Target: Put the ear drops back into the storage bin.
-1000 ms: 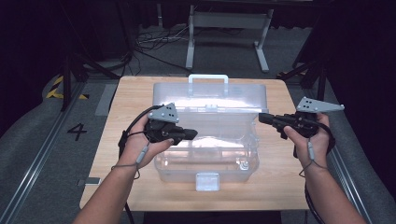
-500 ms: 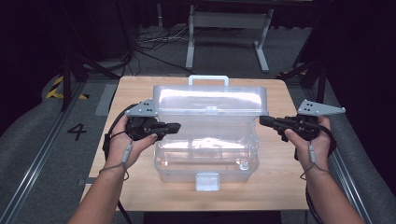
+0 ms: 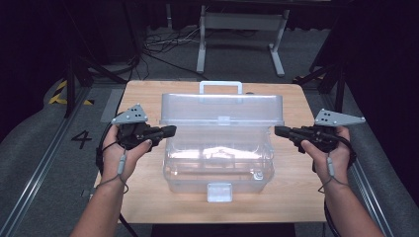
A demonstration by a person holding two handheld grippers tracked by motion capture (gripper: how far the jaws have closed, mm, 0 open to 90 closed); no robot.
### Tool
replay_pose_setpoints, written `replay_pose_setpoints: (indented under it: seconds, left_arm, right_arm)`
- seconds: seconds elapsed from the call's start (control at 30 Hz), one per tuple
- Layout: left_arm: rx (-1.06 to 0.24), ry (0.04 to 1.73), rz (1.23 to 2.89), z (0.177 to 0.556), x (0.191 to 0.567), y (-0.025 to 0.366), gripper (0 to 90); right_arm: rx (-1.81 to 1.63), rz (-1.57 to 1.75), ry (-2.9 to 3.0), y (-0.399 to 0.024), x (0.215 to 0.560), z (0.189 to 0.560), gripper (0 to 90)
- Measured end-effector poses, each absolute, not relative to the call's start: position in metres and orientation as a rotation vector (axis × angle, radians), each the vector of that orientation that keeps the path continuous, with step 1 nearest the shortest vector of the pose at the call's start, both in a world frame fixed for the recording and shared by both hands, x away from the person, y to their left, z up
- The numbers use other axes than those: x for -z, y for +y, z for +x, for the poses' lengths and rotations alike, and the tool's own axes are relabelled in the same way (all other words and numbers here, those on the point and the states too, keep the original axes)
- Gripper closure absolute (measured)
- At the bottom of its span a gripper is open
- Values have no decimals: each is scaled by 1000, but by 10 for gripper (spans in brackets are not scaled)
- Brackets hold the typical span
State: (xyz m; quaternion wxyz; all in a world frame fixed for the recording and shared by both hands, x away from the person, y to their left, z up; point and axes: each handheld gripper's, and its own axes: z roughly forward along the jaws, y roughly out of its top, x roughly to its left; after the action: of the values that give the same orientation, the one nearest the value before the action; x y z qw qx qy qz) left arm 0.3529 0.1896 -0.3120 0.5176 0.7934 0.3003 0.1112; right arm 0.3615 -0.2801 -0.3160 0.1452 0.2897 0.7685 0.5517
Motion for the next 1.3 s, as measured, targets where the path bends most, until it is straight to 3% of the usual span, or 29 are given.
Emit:
replay_pose_setpoints:
  seconds: [1.3]
  left_arm:
    - [-289,742,1937,325,327,195,893]
  right_arm:
    - [-1644,862,2213,-281,336,336,900]
